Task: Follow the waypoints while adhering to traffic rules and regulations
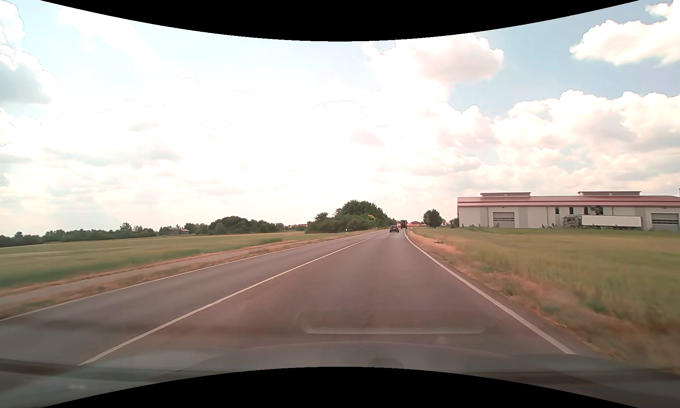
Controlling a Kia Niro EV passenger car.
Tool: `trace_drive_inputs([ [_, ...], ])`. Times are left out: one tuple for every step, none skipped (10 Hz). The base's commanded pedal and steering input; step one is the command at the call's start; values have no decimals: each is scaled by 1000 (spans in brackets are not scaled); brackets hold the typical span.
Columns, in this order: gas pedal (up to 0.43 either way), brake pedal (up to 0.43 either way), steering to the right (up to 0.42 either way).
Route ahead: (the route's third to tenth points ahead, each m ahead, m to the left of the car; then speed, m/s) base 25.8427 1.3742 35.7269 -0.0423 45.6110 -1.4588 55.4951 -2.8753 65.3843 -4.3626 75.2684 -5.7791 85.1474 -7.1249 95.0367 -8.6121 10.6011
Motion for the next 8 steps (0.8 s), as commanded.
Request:
trace_drive_inputs([
  [370, 0, 60],
  [370, 0, 53],
  [370, 0, 45],
  [370, 0, 37],
  [370, 0, 30],
  [370, 0, 27],
  [370, 0, 25],
  [370, 0, 23],
])
